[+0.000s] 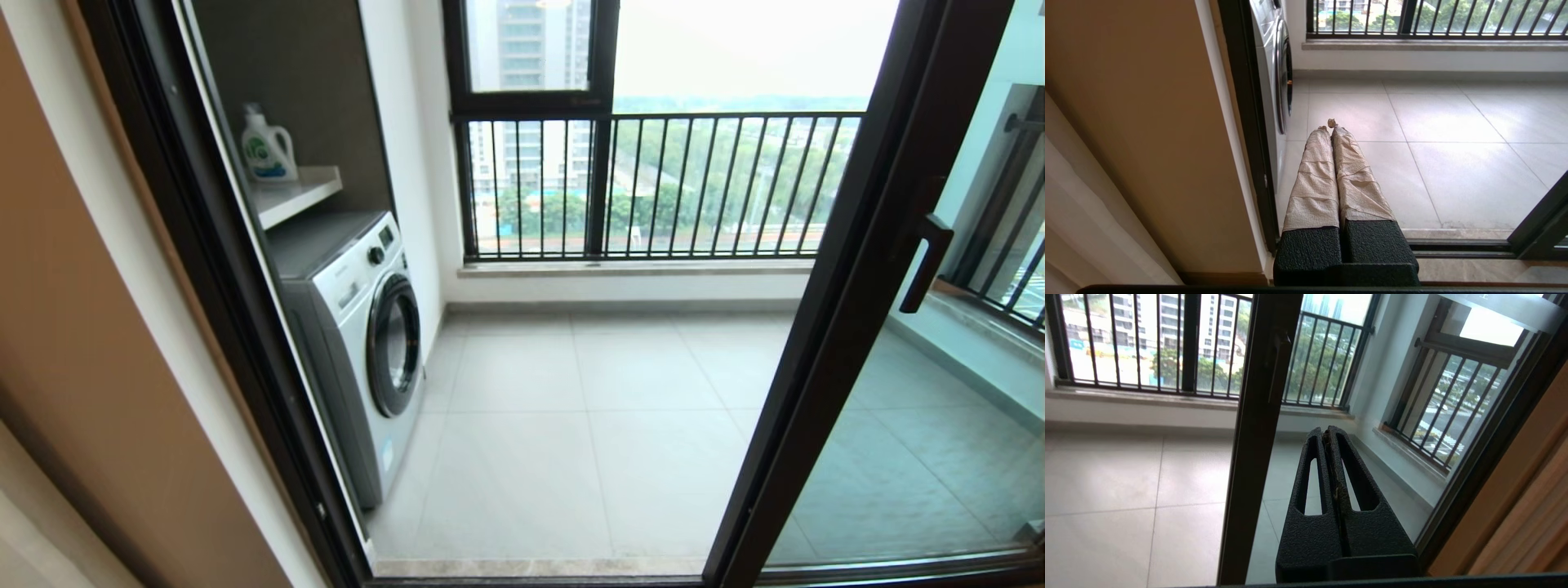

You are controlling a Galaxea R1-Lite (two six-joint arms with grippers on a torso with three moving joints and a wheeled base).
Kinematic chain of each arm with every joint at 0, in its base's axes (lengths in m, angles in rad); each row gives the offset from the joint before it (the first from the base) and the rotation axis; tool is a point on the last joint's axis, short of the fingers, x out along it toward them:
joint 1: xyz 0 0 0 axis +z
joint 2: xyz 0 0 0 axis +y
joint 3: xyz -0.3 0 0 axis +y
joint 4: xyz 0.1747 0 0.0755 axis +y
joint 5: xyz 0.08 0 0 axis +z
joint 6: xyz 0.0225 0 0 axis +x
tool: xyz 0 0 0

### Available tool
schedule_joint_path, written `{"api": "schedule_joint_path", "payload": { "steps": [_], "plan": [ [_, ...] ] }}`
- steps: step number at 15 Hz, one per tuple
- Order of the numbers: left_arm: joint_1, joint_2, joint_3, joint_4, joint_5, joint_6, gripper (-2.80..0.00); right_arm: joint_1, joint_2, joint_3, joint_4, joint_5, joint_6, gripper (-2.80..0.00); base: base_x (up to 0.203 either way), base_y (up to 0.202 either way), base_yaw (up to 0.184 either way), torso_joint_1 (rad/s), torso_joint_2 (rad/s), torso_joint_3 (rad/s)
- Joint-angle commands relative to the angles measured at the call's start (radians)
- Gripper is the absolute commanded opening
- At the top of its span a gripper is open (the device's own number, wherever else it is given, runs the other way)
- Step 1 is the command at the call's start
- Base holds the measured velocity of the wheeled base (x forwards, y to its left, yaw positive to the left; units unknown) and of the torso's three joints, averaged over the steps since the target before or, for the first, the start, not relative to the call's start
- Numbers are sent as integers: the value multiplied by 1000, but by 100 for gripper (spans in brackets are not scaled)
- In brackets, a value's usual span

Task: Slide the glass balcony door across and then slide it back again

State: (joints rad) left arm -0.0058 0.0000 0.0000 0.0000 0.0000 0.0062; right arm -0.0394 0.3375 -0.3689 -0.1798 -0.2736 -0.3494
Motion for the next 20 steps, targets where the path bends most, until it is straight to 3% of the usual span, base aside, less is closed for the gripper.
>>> {"api": "schedule_joint_path", "payload": {
  "steps": [1, 4, 8, 12, 16, 17, 20],
  "plan": [
    [0, 2, 0, 0, 0, 0, -280, -20, -58, 97, -142, 48, 6, -280, 0, 0, 0, 0, 0, 0],
    [0, 2, 0, 0, 0, 0, -280, -11, -59, 19, -103, 118, 21, -280, 0, 0, 0, 0, 0, 0],
    [0, 2, 0, 0, 0, 0, -280, 25, -169, 32, -1, 130, 57, -280, 0, 0, 0, 0, 0, 0],
    [0, 2, 0, 0, 0, 0, -280, 36, -341, 158, 144, 216, 36, -280, 0, 0, 0, 0, 0, 0],
    [0, 2, 0, 0, 0, 0, -280, 39, -338, 381, 123, 312, 76, -280, 0, 0, 0, 0, 0, 0],
    [0, 2, 0, 0, 0, 0, -280, 40, -338, 384, 123, 331, 131, -280, 0, 0, 0, 0, 0, 0],
    [0, 2, 0, 0, 0, 0, -280, 41, -338, 369, 187, 334, 176, -280, 0, 0, 0, 0, 0, 0]
  ]
}}
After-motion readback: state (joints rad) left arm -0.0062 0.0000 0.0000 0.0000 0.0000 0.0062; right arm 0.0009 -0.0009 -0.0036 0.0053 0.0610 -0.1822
